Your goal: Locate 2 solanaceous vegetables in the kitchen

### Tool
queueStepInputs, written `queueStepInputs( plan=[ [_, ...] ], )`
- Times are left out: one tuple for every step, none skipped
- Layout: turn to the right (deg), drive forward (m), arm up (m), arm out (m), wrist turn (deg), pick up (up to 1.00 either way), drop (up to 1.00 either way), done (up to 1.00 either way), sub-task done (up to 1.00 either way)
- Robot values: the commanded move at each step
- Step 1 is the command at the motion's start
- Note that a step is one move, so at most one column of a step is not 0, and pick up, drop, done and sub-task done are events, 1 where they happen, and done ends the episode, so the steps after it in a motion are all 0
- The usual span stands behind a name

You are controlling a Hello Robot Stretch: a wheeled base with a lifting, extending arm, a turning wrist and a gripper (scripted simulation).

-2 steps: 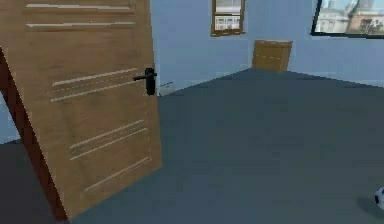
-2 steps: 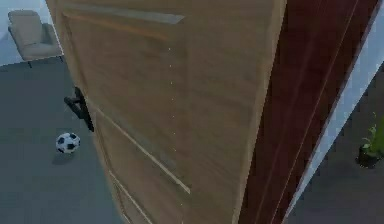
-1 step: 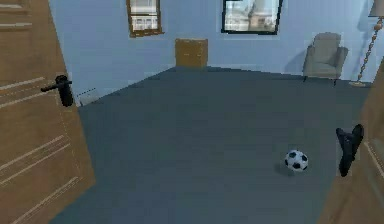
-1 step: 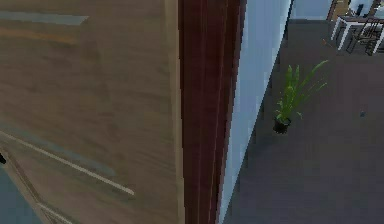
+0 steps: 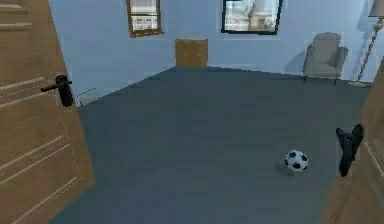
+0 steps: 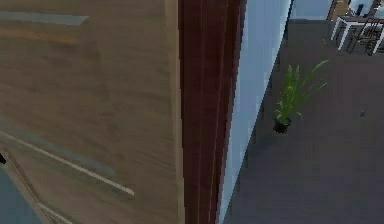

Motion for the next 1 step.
queueStepInputs(
  plan=[
    [45.0, 0.0, 0.0, 0.0, 0.0, 0.0, 0.0, 0.0, 0.0]
  ],
)
